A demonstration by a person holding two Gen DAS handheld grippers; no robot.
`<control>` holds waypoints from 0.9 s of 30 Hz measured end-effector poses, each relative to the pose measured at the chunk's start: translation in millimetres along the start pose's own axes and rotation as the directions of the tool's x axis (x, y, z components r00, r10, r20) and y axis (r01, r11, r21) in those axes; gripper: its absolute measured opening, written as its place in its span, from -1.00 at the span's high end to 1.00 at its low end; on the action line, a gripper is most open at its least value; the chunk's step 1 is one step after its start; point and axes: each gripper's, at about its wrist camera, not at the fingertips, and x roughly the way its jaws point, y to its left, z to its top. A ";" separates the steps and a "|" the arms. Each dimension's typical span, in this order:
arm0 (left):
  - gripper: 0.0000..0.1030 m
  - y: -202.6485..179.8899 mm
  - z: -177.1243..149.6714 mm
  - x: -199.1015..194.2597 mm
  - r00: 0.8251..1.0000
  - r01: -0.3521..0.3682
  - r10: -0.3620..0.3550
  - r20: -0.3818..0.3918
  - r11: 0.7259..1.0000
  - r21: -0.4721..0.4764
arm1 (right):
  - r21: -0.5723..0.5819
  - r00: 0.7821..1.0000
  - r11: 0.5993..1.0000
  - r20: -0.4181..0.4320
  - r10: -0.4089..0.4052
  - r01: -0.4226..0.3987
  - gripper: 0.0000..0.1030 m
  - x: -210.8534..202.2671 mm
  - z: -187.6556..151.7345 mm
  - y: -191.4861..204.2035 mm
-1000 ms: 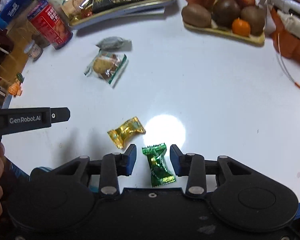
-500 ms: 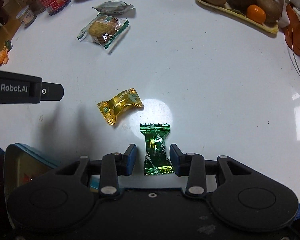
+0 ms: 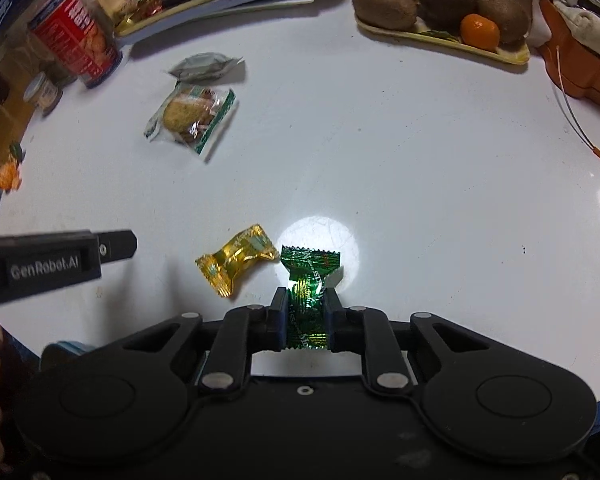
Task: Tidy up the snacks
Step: 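Close the right gripper on the green wrapped candy, then lower the left gripper onto the gold wrapped candy and close it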
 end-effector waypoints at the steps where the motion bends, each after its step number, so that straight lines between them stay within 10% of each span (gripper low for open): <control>1: 0.10 -1.5 -0.4 0.9 1.000 -0.001 0.001 -0.001 1.000 0.005 | 0.034 1.000 0.999 0.007 0.013 -0.013 0.63 -3.3 3.4 -4.7; 27: 0.10 -49.6 -9.7 5.3 0.996 0.084 -0.085 -0.002 0.982 0.171 | 0.309 0.993 0.946 0.091 0.078 -0.103 0.63 -34.7 17.6 -50.1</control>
